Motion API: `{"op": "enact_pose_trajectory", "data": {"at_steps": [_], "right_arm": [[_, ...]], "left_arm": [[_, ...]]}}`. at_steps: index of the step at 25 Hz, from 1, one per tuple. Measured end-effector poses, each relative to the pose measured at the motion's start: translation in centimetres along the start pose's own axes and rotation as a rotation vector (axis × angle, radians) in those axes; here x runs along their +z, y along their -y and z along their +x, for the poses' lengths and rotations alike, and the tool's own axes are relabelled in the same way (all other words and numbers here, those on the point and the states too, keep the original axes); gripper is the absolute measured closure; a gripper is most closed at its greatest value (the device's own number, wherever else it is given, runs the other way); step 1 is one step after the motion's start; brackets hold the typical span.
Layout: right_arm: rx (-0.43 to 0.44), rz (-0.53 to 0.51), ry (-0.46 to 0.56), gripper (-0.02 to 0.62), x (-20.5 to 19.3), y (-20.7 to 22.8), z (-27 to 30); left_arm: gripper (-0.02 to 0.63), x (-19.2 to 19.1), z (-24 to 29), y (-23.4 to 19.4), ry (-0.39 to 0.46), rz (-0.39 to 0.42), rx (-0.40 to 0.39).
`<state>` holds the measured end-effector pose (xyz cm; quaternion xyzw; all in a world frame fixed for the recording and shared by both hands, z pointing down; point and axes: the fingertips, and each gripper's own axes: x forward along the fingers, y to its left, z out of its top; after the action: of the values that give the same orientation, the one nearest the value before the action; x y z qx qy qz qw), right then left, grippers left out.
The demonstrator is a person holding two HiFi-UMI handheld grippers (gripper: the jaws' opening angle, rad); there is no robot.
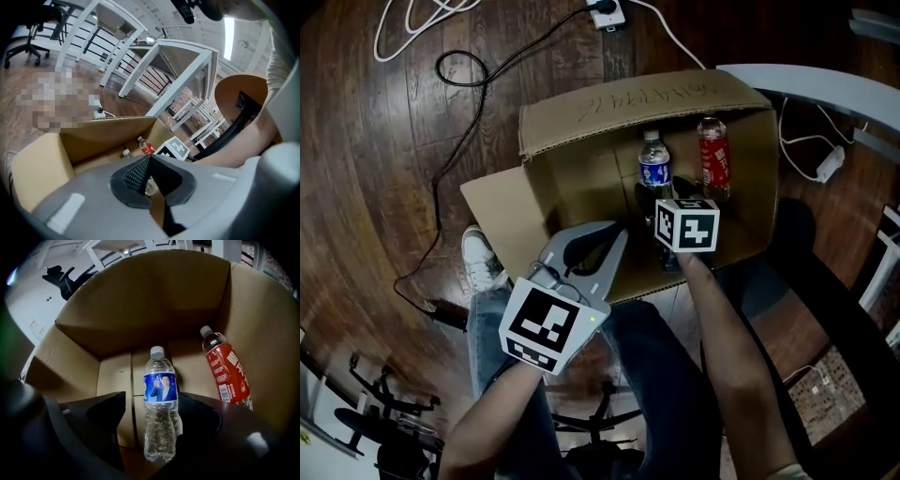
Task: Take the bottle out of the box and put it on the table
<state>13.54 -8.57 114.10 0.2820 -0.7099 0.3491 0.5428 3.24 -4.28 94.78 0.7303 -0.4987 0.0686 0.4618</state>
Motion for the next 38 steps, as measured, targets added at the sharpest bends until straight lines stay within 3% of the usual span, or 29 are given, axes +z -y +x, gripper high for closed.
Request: {"op": "enact_pose_trajectory", "data": {"at_steps": [6, 15, 21, 27, 34, 38], "right_arm": [[-0.026, -0.015, -0.042, 0.245, 0.3, 1.0, 2.2], [-0.102, -0.123, -0.125, 0.273, 0.5, 3.2, 4.4], [-0.134, -0.092, -0.127, 0.284, 0.7, 3.4, 4.7], [-0.118, -0.078, -0.092, 0.306, 0.7, 3.4, 3.9], [-0.041, -0.009, 0.043, 0.31, 2.6, 0.8, 0.4], [-0.037, 0.024, 0.105, 0.31, 4.1, -0.6, -2.8]], "left_arm": [[0.609, 1.0, 1.2, -0.5, 0.058, -0.032, -0.007], [0.609, 2.4, 1.6, -0.8, 0.114, -0.076, -0.022], [0.609, 1.9, 1.6, -1.8, 0.117, -0.092, 0.001], [0.609, 1.7, 1.4, -2.0, 0.117, -0.115, 0.014], [0.609, -0.4, -0.5, -0.6, 0.09, -0.151, 0.033], [0.609, 0.4, -2.7, 0.5, 0.071, -0.17, 0.041]]}}
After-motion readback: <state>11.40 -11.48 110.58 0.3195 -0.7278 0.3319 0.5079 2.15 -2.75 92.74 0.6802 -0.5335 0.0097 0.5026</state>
